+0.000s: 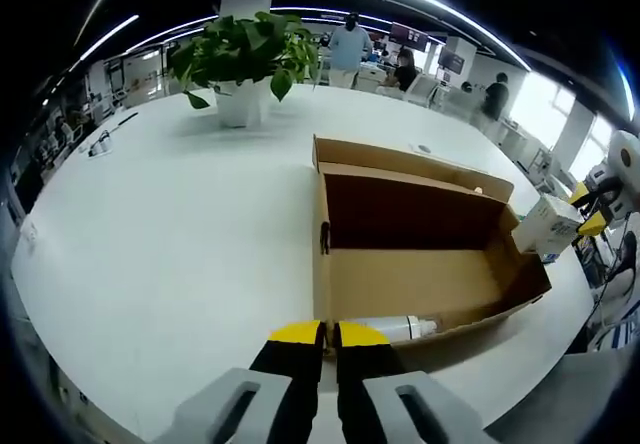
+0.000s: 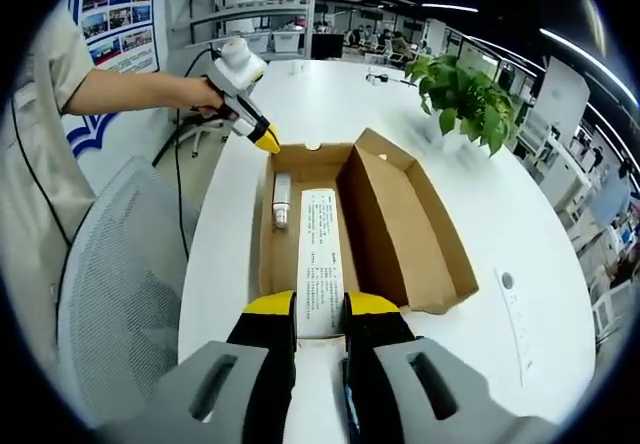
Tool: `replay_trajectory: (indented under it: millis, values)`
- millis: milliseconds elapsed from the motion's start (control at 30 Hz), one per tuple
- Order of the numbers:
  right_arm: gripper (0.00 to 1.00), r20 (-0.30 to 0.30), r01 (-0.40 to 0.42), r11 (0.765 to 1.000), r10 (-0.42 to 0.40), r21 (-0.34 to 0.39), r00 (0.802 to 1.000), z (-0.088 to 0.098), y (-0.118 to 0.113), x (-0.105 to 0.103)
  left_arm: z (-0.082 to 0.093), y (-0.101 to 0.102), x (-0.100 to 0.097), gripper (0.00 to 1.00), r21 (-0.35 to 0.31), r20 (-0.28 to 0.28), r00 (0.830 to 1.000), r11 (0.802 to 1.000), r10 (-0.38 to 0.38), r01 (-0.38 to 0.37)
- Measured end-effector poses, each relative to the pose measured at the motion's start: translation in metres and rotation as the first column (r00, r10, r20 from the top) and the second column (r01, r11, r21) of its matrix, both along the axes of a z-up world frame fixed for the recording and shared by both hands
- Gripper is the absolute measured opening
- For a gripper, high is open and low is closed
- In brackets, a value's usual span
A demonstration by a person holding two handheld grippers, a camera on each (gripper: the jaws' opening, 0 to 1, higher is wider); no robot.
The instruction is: Operate the shoe box by opening the lid, removing the specified soft item, and placing it in the target area until the item is outside and the box remains undamaged.
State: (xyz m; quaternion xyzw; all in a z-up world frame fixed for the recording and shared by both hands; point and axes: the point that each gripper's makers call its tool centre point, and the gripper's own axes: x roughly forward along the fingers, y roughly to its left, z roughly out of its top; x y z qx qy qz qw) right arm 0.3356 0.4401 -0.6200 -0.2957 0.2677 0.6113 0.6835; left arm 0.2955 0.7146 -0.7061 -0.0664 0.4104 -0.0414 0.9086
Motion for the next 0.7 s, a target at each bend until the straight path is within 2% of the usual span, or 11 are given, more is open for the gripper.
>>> replay_trajectory:
  millis: [700]
  values:
    - [0.15, 0.020, 0.065, 0.997, -0.065, -0.029, 0.998, 0.013, -0.067, 0.023, -0.001, 0.001, 0.001, 0.03, -0.005, -0.014, 1.000, 1.000, -0.005, 0.005]
